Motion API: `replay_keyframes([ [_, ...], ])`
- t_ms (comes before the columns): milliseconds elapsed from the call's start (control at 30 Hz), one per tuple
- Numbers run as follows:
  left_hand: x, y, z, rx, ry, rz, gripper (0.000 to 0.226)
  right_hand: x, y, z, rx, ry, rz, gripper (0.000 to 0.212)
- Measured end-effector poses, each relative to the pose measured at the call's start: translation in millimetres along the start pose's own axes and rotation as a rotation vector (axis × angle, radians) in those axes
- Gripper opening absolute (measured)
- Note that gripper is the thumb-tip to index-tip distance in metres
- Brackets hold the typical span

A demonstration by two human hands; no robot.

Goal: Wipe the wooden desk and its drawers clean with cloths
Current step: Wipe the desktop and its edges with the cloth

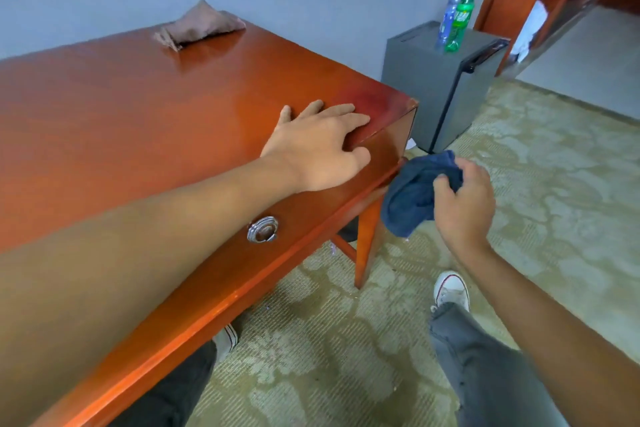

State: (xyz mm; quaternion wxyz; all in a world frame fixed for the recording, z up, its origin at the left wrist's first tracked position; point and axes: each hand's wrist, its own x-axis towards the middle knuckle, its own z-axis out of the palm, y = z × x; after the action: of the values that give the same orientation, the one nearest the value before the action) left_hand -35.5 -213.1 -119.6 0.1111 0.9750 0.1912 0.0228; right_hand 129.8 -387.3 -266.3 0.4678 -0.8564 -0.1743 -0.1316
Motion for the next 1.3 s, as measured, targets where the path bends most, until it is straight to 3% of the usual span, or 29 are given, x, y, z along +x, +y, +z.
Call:
replay_keyframes([
  [100, -13.9, 1.6, -3.0, -0.055, -0.018, -0.028, 0.058, -27.5, -83.0, 11.6, 0.423, -0.031, 0.181, 0.021],
  [200, -52.6, 0.3, -5.6, -0.065, -0.028, -0.016, 0.060, -96.2, -136.7, 33.1, 0.564, -0.110, 0.180, 0.023],
  [267, -91.6, -12.0, -8.3, -0.043, 0.007, -0.008, 0.060, -137.5, -145.8, 30.9, 0.563, -0.138, 0.142, 0.025],
  [433, -178.3, -41.9, 6.0, 0.290, 0.048, 0.006, 0.072, -187.9, -114.5, 4.6, 0.331, -0.570, -0.319, 0.019],
  [500, -182.5, -43.0, 11.7, 0.347, 0.087, 0.007, 0.072, -182.9, -116.8, -6.5, 0.250, -0.651, -0.369, 0.019],
  [700, -182.2, -48.4, 5.1, 0.033, 0.203, -0.018, 0.067, -150.1, -154.3, -41.5, 0.438, -0.593, 0.068, 0.023],
  [833, -181.2, -62.8, -17.7, -0.104, 0.093, -0.024, 0.066, -156.2, -187.8, -34.4, 0.263, -0.682, -0.042, 0.025],
  [933, -182.0, -71.7, -24.0, -0.336, 0.088, -0.066, 0.051, -164.0, -196.7, -23.7, 0.053, -0.611, -0.188, 0.069],
  [967, -182.5, -74.1, -22.3, -0.447, 0.129, -0.084, 0.043, -164.2, -195.9, -20.9, -0.001, -0.570, -0.219, 0.073],
  [1167, -181.3, -75.6, -15.2, -0.691, 0.215, -0.097, 0.024, -162.4, -193.0, -23.2, -0.158, -0.452, -0.359, 0.051],
  [1300, -183.7, -76.5, -15.1, -0.728, 0.218, -0.103, 0.025, -166.7, -202.0, -21.7, -0.165, -0.489, -0.165, 0.042],
])
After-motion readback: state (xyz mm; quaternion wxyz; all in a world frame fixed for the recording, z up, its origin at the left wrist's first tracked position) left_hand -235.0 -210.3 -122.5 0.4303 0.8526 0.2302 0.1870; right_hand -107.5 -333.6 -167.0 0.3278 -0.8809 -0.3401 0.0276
